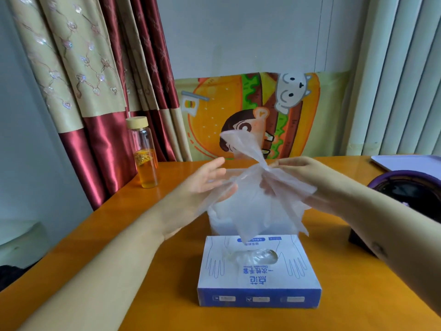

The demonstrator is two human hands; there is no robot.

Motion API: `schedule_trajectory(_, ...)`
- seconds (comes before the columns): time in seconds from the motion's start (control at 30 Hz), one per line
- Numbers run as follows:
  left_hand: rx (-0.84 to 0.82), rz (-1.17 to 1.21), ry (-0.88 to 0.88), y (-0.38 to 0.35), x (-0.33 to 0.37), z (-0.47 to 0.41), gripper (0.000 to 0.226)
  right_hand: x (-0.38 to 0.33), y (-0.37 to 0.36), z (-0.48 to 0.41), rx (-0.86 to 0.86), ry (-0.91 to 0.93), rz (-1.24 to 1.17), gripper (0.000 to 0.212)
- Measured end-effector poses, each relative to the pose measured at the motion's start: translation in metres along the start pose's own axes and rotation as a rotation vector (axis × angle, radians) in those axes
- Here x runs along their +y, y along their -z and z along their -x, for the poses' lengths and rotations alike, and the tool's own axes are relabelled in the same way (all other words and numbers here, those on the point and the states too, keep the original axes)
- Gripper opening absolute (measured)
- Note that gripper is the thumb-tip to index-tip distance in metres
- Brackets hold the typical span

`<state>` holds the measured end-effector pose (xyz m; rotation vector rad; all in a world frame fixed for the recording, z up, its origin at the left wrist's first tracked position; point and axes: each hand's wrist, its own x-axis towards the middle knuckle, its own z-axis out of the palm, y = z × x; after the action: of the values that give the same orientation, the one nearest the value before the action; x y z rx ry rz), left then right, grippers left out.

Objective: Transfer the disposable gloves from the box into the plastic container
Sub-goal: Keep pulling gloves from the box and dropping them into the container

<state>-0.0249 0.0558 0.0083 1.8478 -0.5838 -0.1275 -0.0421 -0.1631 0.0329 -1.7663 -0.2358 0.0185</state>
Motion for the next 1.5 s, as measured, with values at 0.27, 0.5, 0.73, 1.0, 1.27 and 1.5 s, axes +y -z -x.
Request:
schedule_trajectory(0.27, 0.165, 0.038, 0.108, -0.025, 0.002, -0.046, 0.021, 0.015, 0.01, -0.009, -0.046, -0.09, -0.315, 0.016)
schedule_trajectory(0.5, 0.215, 0.168, 0.327, -0.019, -0.009, -0.074, 0.013, 0.031, 0.037, -0.011, 0.203, -0.041, -0.335, 0.024)
schedule_trajectory(0.73, 0.085, -0.046, 0.516, -0.017, -0.007, -0.105, 0.02, 0.041, 0.023, -0.038, 0.217, 0.145, 0.676, 0.032)
schedule_trajectory(1.0, -0.103, -0.191, 0.454, 0.014, -0.025, -0.129, 0.037, 0.051, 0.042, -0.082, 0.17, -0.042, 1.038, 0.043)
schedule_trajectory(1.27, 0.464, -0.574, -0.019, 0.053, -0.008, -0.128, 0.043, 0.057, 0.035, -0.094, 0.032, -0.134, 1.224, 0.039)
schedule_trajectory(1.5, -0.413, -1.081, -0.034, -0.021, -0.001, -0.125, 0.039, 0.053, 0.025, -0.099, -0.099, -0.207, 1.4, 0.047)
